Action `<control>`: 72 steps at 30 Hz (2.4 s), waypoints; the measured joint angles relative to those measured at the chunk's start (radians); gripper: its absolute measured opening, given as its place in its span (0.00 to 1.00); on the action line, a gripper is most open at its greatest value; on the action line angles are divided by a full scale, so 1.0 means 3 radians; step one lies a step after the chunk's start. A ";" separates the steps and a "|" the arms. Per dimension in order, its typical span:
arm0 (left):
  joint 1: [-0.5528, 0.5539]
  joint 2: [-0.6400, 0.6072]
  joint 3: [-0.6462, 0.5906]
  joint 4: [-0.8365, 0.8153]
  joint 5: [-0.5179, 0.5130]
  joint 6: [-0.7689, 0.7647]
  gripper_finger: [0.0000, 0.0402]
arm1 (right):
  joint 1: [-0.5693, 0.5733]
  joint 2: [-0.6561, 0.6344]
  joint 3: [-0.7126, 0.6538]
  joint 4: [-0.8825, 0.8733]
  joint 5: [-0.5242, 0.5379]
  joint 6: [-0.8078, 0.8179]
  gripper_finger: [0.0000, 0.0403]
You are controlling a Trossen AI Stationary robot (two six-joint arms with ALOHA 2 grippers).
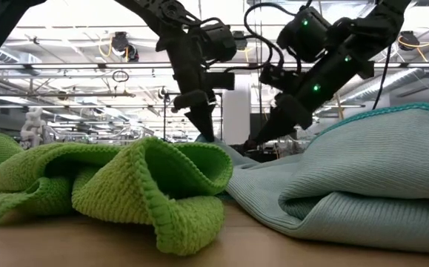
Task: Fold microfiber towels
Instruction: Fold the top left blue microfiber cloth
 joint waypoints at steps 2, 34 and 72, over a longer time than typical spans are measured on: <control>-0.0011 0.0000 0.0000 0.0009 0.0000 -0.0010 0.01 | -0.0050 0.0075 0.0001 -0.0001 0.0001 0.0022 0.00; -0.0328 -0.0127 0.0003 -0.0432 -0.0521 -0.0316 0.00 | -0.0018 0.0497 0.0520 -0.0334 -0.0496 0.0000 0.01; -0.0078 -0.0068 -0.0036 0.0542 0.0796 0.0531 0.01 | -0.0177 0.0834 0.0089 0.0647 -0.0612 0.0024 0.01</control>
